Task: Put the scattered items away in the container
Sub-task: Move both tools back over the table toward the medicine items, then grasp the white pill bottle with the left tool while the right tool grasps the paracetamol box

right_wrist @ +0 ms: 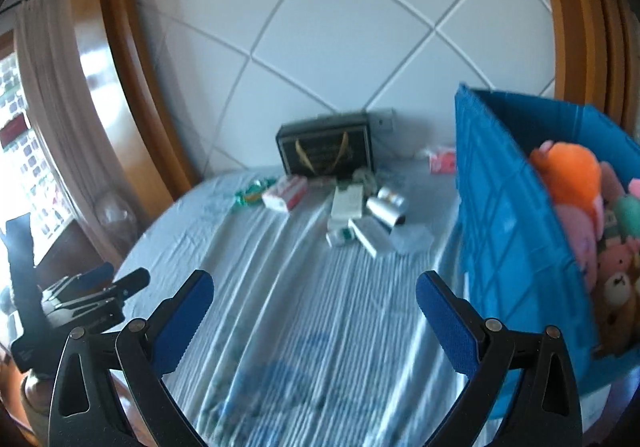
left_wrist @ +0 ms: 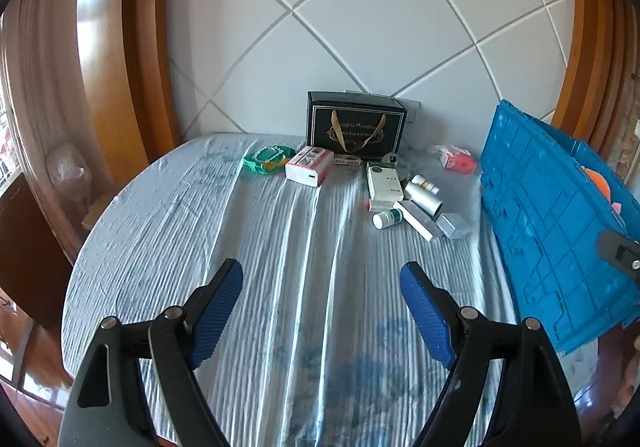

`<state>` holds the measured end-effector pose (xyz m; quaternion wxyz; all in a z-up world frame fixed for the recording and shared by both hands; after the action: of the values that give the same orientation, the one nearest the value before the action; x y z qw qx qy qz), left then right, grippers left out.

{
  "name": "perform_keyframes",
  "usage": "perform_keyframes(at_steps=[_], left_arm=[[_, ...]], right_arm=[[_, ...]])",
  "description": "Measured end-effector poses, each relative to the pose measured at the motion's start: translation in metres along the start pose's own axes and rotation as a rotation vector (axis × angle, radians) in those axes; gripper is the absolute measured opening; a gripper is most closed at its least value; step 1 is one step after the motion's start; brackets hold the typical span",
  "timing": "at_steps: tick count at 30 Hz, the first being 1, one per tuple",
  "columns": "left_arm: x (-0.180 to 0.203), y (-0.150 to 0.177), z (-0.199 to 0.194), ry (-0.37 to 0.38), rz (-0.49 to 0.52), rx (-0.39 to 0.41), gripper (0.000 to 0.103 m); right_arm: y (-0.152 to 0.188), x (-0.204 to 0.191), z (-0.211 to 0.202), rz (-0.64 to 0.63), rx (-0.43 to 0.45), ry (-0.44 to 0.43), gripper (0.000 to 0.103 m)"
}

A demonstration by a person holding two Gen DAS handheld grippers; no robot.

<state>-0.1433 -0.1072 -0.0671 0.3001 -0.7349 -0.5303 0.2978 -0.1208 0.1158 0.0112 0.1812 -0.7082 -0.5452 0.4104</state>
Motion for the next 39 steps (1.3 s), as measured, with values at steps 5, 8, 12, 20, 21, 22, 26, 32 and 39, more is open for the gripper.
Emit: perform_keyframes(at_steps=[5,8,12,20,21,22,26,32,39], left_arm=[[0.000,0.005,0.024,0.007,-0.008,-0.047,0.081],[0.007,-0.002,0.040,0.000,0.010,-0.075,0.081],[0.016,-0.009,0.069,-0.008,0.012,-0.121,0.081],[0.032,-0.003,0.139,0.013,0.036,-0.249,0.081],[0.034,-0.005,0.148,0.020,0.044,-0.255,0.081],[0.035,-0.008,0.154,0.026,0.053,-0.256,0.081],[0.050,-0.023,0.196,0.076,0.124,-0.267,0.081],[0.074,-0.045,0.267,0.162,0.208,-0.278,0.081],[0.115,-0.057,0.360,0.245,0.320,-0.317,0.081]], right_arm=[[0.005,-0.001,0.027,-0.030,-0.046,0.019,0.103],[0.001,0.002,0.049,-0.034,-0.067,0.017,0.103],[-0.004,0.011,0.087,-0.032,-0.122,0.013,0.103],[-0.001,0.051,0.180,-0.010,-0.268,0.065,0.103],[0.000,0.056,0.188,-0.014,-0.283,0.073,0.103],[0.001,0.060,0.195,-0.021,-0.292,0.087,0.103],[-0.003,0.084,0.217,0.032,-0.300,0.135,0.103],[-0.017,0.103,0.258,0.088,-0.322,0.173,0.103],[-0.023,0.137,0.315,0.171,-0.366,0.223,0.103]])
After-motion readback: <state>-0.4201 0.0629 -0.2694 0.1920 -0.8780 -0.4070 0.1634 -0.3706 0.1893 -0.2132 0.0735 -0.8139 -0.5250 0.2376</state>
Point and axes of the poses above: each gripper's, at about its wrist camera, not at the fingertips, and z roughly the way its jaws point, x to its right, y to its underside, the point moved 7 cm from there along z, roughly the way its jaws point, and after that the axes turned 15 degrees about z, right-handed, at the moved point
